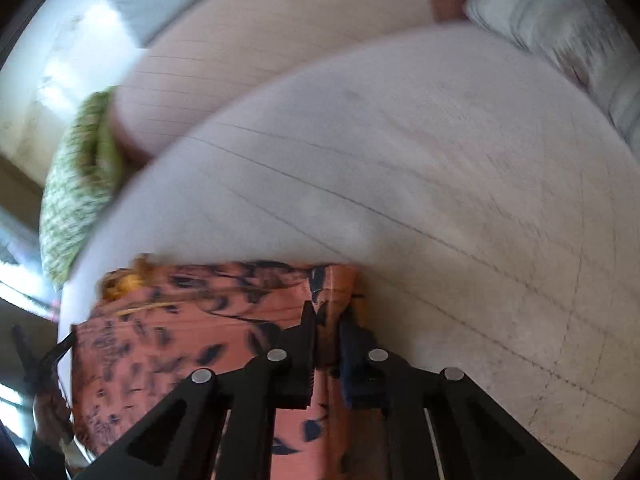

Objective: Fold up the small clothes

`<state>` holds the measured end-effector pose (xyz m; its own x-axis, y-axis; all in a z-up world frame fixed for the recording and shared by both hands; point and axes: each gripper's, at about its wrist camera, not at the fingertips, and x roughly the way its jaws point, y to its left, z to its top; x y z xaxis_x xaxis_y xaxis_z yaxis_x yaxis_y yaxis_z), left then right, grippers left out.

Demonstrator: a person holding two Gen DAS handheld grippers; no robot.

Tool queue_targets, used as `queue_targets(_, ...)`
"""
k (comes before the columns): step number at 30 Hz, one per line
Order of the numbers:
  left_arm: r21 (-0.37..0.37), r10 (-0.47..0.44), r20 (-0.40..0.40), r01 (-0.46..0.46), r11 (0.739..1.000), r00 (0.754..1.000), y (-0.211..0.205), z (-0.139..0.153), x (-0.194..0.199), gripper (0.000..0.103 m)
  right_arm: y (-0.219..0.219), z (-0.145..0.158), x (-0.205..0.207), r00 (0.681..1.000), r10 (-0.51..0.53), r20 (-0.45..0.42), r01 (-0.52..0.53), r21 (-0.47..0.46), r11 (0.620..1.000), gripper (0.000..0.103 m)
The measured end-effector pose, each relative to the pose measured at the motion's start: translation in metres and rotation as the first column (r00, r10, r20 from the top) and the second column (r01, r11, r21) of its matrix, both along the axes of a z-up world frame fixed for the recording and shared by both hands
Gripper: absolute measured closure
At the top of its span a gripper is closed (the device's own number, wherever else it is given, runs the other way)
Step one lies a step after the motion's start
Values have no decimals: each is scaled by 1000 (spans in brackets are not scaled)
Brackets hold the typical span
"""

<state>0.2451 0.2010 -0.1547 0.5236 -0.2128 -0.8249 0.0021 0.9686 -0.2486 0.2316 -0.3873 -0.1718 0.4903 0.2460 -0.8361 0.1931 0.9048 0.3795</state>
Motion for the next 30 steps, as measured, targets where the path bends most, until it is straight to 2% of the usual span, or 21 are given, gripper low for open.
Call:
queue_targets(3, -8, 3, -7, -3, 1000, 1000, 1, 3, 1, 94, 0, 6, -3, 1000, 10, 15, -11, 20, 1000, 91)
queue_targets(5, -5, 6, -1, -6, 1000, 1000, 0, 6, -1, 89, -4, 11, -7, 1000, -5, 11, 5, 20, 1000, 87)
queue_targets(9, 25, 5, 62, -7, 1000, 998, 0, 34, -26, 83, 2, 50, -35, 995, 6, 99, -3, -29, 1000, 83)
queue_targets(10, 23, 4, 78, -6, 1000, 997, 0, 41, -35, 76, 8, 63, -47, 991, 18, 130, -15, -31, 999, 77)
queue_targets(11, 23, 6, 98, -8, 1000, 995, 0, 49, -50, 69, 16, 74, -62, 986, 43, 161, -41, -12, 999, 65)
queue_targets(12, 18, 7, 111, -9, 1000, 994, -1, 54, -63, 66, 21, 80, -73, 984, 58, 168, -61, 11, 998, 54)
queue_targets(13, 8, 2, 118, -3, 1000, 993, -2, 55, -78, 64, 30, 84, -88, 983, 68, 173, -77, 47, 996, 29)
queue_targets(14, 6, -17, 108, 16, 1000, 994, -6, 53, -93, 64, 37, 85, -102, 979, 71, 191, -87, 77, 993, 23)
queue_targets(17, -5, -18, 73, 18, 1000, 997, -12, 42, -126, 64, 62, 79, -143, 976, 106, 192, -134, 143, 981, 23)
queue_targets(20, -5, -6, 44, 6, 1000, 999, -15, 28, -153, 64, 63, 69, -174, 982, 53, 182, -94, 225, 970, 23)
queue_targets(21, -15, -13, 20, 13, 1000, 1000, -15, 20, -159, 67, 65, 62, -179, 984, 43, 174, -85, 242, 966, 23)
queue_targets(22, -14, -14, 5, 14, 1000, 1000, -15, 16, -165, 79, 67, 56, -183, 986, 31, 162, -73, 261, 963, 23)
queue_targets(23, 0, -7, -11, 7, 1000, 1000, -14, 10, -169, 83, 67, 44, -184, 990, 20, 139, -58, 281, 958, 23)
queue_targets(25, -1, 0, -25, 0, 1000, 1000, -12, 5, -170, 83, 58, 14, -180, 999, -31, 28, 23, 255, 967, 24)
queue_targets(26, -8, 9, -33, -10, 1000, 999, -11, 5, -167, 83, 46, 3, -182, 997, -82, -8, 80, 300, 950, 30)
queue_targets(28, 9, 15, -14, -15, 1000, 1000, -14, 17, -171, 83, 36, 12, -191, 993, -116, 4, 106, 377, 920, 30)
queue_targets(30, 11, 16, 36, -16, 1000, 999, -18, 31, -176, 79, 32, 30, -202, 990, -127, 59, 94, 394, 914, 29)
